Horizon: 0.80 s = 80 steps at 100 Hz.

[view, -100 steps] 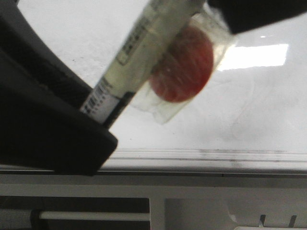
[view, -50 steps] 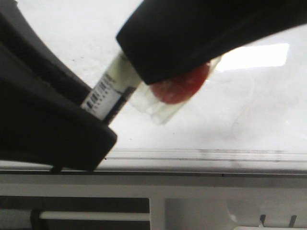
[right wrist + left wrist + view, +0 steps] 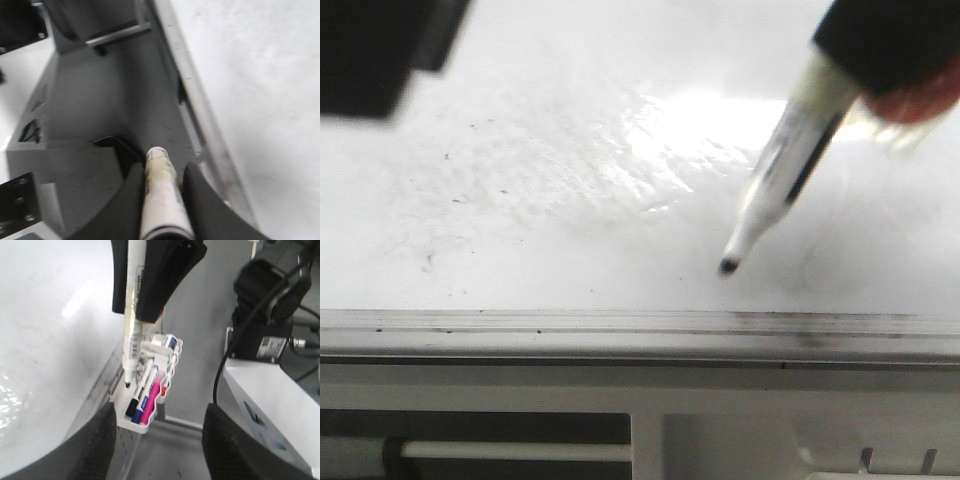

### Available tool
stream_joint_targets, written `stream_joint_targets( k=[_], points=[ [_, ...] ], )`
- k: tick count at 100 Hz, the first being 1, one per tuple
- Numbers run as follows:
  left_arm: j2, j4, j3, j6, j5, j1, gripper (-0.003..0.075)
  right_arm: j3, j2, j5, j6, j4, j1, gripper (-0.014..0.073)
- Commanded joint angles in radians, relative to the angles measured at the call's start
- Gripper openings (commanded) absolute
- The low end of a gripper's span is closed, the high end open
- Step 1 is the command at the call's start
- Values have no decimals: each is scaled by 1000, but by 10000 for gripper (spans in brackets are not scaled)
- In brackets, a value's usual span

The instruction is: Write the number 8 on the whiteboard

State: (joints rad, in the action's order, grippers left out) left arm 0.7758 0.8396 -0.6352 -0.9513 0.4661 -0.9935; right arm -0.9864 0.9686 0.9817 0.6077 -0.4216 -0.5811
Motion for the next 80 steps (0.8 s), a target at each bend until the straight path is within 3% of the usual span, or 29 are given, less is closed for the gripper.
stream_joint_targets(
  k=[1, 13, 29, 39, 59, 80],
  points=[
    [-85, 24, -10, 63, -49, 28, 386, -90, -70, -38, -135, 132, 2, -38],
    [-211, 20, 46, 133, -91, 84, 386, -68, -178, -170, -268, 282, -5, -38],
    [-331, 20, 140, 193, -199, 161, 370, 127, -309, -413, -278, 386, -5, -38],
    [-369, 69, 183, 194, -261, 202, 281, 257, -337, -574, -276, 388, -5, -41],
    [-379, 91, 189, 194, -272, 219, -21, 320, -312, -732, -264, 422, -5, -43],
    [-379, 91, 189, 191, -269, 219, -20, 320, -225, -785, -264, 548, -2, -42]
  ],
)
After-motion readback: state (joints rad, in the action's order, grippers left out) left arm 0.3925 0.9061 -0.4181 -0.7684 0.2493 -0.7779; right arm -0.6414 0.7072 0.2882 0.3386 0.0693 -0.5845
